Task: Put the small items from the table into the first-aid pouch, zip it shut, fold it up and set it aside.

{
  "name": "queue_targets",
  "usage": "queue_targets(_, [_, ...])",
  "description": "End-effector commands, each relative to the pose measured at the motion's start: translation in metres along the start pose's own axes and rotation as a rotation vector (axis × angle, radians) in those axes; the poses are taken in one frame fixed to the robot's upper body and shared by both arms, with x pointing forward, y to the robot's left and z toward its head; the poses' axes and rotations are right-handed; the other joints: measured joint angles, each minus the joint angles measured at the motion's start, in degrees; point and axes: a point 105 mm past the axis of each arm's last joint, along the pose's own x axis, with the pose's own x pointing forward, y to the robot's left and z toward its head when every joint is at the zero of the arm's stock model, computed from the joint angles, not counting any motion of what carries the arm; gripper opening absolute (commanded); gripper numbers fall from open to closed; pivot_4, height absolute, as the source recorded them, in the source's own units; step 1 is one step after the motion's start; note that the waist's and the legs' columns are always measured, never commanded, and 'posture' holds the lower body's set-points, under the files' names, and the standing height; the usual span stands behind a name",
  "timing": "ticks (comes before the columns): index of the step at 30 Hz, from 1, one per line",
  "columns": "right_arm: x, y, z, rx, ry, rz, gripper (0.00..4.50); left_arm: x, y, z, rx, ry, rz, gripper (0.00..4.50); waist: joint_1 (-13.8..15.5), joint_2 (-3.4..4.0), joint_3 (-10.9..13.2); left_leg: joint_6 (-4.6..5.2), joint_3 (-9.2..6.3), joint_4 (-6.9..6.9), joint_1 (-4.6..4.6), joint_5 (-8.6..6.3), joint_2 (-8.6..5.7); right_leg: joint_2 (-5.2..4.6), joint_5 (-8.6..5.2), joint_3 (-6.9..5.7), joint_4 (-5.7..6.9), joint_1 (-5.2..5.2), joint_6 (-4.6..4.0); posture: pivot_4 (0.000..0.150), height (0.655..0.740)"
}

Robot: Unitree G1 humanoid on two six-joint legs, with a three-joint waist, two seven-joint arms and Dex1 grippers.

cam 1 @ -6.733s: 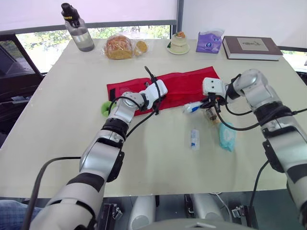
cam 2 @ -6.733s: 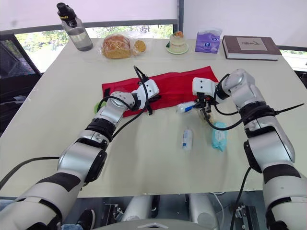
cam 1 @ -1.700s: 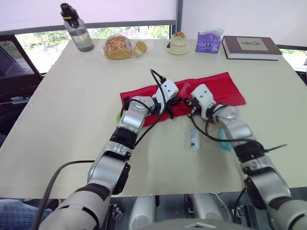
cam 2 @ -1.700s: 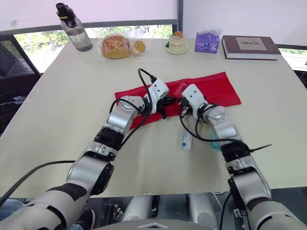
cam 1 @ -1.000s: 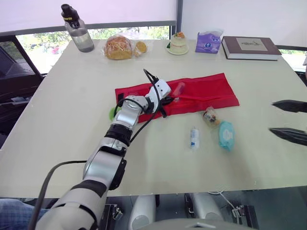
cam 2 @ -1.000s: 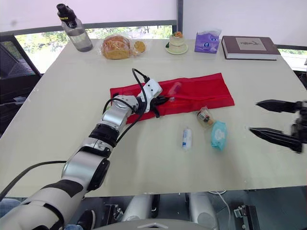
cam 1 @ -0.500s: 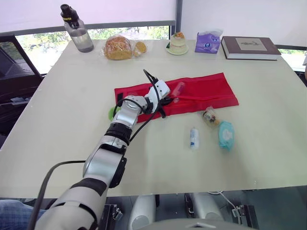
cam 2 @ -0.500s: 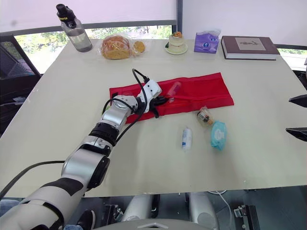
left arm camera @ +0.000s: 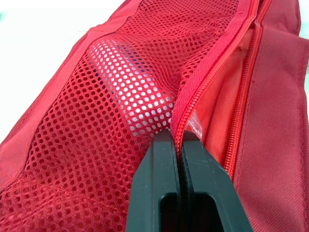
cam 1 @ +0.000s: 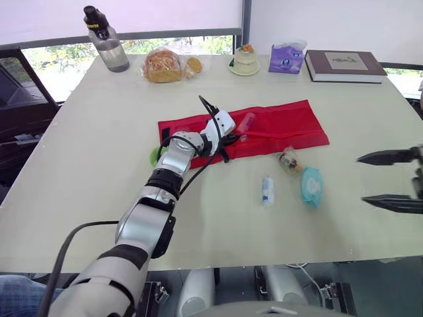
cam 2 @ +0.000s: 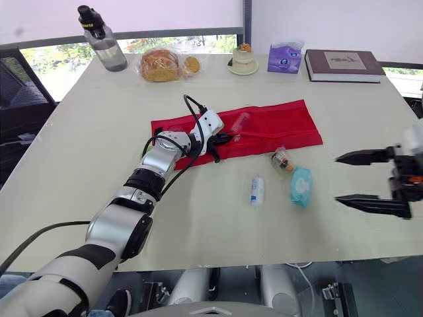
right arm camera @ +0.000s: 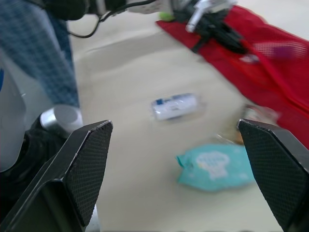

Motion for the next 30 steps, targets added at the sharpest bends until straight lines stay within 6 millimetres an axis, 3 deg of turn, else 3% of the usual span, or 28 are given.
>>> queue_targets(1, [0.025,-0.005,-0.001,-0.134,0.039,0.069,4.41,0.001,0.001,0.012,0.022,-0.037,0.008,0.00,0.04,0.00,0.00,0.00,-0.01,0.00,0.00,0.00,0.00,0.00,0.00,-0.01,0.00,0.00,0.00,0.150,0.7400])
queue_targets(13, [0.114,-0.021,-0.009,-0.468,0.145,0.409,4.41,0.002,-0.007,0.012,0.019,-0.044,0.005,0.00,0.15,0.03,0.01,-0.01,-0.11,0.01,-0.02,0.01,0.01,0.00,0.11,-0.11,0.05,-0.03,-0.19,0.150,0.7400])
queue_targets(18, [0.144,-0.030,-0.013,-0.553,0.176,0.457,4.41,0.001,-0.008,0.011,0.015,-0.042,0.013,0.00,0.14,0.03,0.01,-0.01,-0.12,0.01,-0.04,0.01,0.00,-0.03,0.14,-0.14,0.05,-0.03,-0.25,0.150,0.7400])
queue_targets(23, [0.157,-0.052,-0.037,-0.645,0.391,0.515,4.41,0.002,-0.010,0.011,0.011,-0.045,0.017,0.00,0.11,0.04,0.02,-0.02,-0.13,0.03,0.00,0.01,0.00,-0.04,0.15,-0.15,0.11,-0.03,-0.26,0.150,0.7400])
queue_targets(30, [0.168,-0.064,-0.049,-0.684,0.454,0.546,4.41,-0.001,-0.009,0.011,0.009,-0.045,0.029,0.00,0.09,0.04,0.02,-0.02,-0.15,0.01,0.00,0.01,0.01,-0.04,0.16,-0.17,0.13,-0.03,-0.28,0.150,0.7400])
